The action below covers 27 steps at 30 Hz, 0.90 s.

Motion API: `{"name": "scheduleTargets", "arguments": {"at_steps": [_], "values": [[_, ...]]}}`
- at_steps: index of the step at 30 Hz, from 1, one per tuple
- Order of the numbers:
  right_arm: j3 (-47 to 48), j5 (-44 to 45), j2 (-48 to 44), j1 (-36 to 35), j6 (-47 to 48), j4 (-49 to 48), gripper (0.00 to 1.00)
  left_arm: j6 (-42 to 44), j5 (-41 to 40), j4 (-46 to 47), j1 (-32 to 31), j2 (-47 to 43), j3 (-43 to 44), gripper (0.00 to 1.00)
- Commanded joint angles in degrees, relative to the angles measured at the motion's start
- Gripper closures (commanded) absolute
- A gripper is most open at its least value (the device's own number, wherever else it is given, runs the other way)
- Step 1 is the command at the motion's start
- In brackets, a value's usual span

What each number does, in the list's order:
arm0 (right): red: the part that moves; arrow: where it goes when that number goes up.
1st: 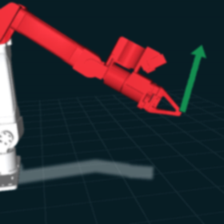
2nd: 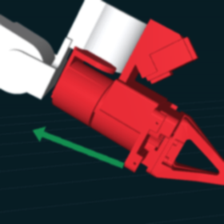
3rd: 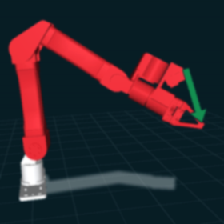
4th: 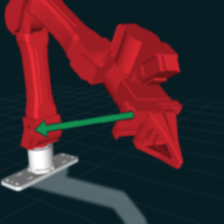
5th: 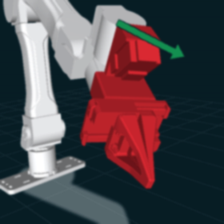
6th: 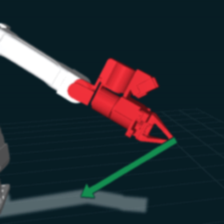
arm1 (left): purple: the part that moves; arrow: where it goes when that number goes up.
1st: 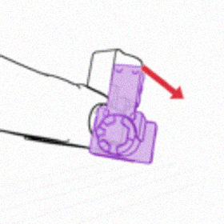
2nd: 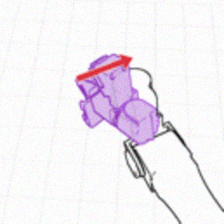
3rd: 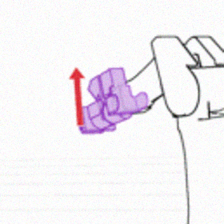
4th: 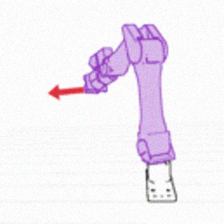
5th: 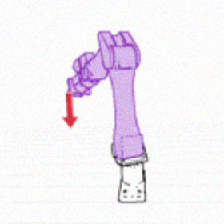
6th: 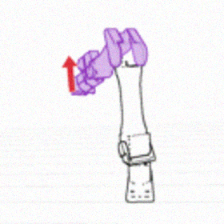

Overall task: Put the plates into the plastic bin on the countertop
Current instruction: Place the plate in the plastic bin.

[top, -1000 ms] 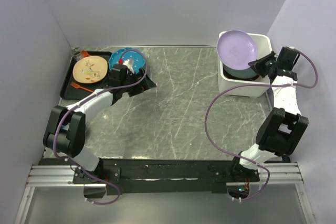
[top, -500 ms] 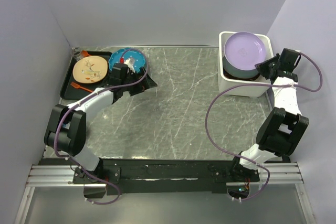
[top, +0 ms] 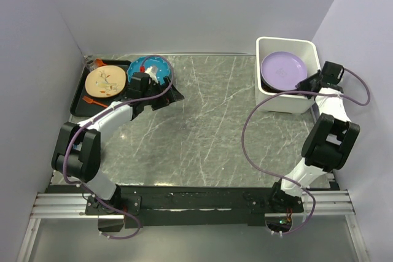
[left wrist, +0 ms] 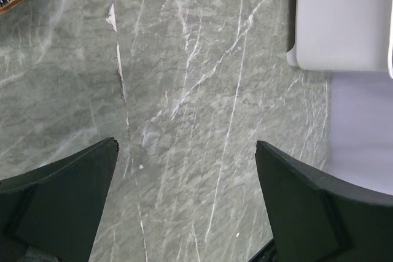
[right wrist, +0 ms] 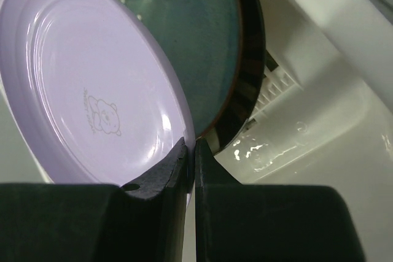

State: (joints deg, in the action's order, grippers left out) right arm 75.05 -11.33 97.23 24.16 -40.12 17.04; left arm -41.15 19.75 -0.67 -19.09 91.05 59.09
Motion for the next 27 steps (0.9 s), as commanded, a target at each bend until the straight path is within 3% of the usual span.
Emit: {"name": "scheduleTargets", "arguments": {"at_steps": [1, 7, 8, 13, 21, 27], "values": [[3.8, -0.1, 1.0, 0.2, 1.4, -1.1, 0.94, 1.0, 1.5, 1.2, 0.1, 0.5, 1.8, 0.01], [4.8, -2.1, 3.7, 0.2, 2.1, -0.9, 0.86, 1.4, 2.2, 1.3, 0.1, 0.5, 1.8, 0.01], [4.8, -2.4, 3.8, 0.2, 2.1, -0.9, 0.79, 1.4, 2.3, 1.3, 0.1, 0.6, 1.7, 0.01], [4.6, -2.2, 3.8, 0.1, 2.6, -1.0, 0.63, 1.4, 2.4, 1.4, 0.1, 0.4, 1.6, 0.01], [4.4, -1.6, 2.8, 0.0, 2.5, -0.7, 0.6, 1.7, 2.6, 1.5, 0.1, 0.3, 1.3, 0.01], [3.2, -0.5, -1.8, -1.2, 2.9, -1.6, 0.49, 1.9, 2.3, 1.3, 0.1, 0.0, 1.3, 0.01]]}}
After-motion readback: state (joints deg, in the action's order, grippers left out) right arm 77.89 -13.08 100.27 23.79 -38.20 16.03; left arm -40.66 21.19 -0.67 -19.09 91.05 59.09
